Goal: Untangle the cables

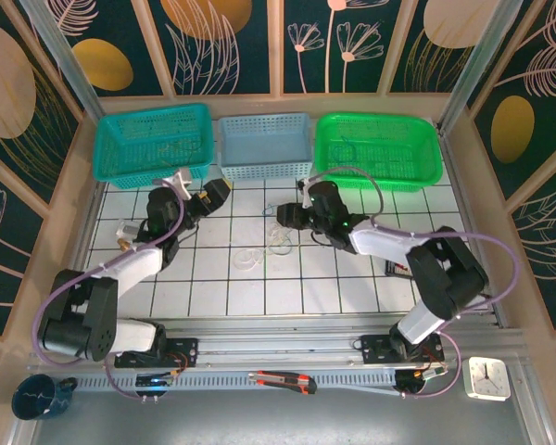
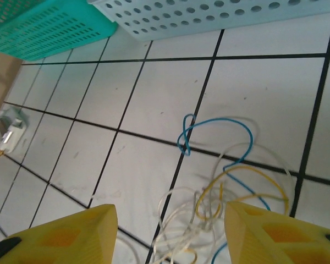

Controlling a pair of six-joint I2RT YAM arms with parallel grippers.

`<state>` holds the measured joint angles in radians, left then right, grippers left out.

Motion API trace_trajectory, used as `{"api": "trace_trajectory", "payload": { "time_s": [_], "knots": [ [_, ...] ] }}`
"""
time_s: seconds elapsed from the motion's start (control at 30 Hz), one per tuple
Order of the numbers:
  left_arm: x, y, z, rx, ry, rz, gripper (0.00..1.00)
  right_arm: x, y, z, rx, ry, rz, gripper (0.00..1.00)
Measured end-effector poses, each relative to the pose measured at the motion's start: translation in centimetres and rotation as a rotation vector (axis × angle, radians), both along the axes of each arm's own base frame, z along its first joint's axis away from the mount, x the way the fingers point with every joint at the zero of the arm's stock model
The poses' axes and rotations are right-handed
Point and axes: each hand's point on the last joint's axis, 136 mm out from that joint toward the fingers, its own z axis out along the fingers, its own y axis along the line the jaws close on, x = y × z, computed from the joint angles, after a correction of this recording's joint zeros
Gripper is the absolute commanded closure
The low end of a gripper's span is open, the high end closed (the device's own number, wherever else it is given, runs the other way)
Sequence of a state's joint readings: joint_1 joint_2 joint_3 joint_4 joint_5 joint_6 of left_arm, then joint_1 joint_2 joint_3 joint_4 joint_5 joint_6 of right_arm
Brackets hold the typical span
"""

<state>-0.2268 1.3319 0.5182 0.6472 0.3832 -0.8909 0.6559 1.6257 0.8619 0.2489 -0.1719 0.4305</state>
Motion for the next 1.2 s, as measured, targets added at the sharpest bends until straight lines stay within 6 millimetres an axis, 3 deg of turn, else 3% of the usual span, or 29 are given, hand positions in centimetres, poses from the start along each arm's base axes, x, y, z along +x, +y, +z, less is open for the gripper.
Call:
{"api": "trace_trajectory", "payload": {
  "time_s": [0.2,0.37,0.6,0.93,1.13,1.2],
  "knots": [
    [-1.8,0.9,0.0,-0.034,-0.011,0.040,0.01,2.5,1.8,-2.4,-0.046,0.032,0.008,0.45],
    [-1.9,1.2,1.3,-0.044,-0.051,0.056,0.01,4.0,2.5,-4.2,-0.090,0.048,-0.001,0.44],
    [-1.8,1.2,1.4,-0.045,-0.055,0.059,0.01,5.0,2.9,-6.2,-0.130,0.080,-0.014,0.45],
    [-1.8,1.2,1.4,-0.046,-0.055,0.058,0.01,5.9,3.6,-5.9,-0.128,0.070,-0.015,0.48],
    [-1.8,1.2,1.4,-0.046,-0.055,0.058,0.01,5.9,3.6,-6.9,-0.136,0.086,-0.010,0.53],
    [-1.8,1.2,1.4,-0.046,-0.054,0.055,0.01,5.8,3.6,-7.1,-0.136,0.091,-0.008,0.59]
  ]
}}
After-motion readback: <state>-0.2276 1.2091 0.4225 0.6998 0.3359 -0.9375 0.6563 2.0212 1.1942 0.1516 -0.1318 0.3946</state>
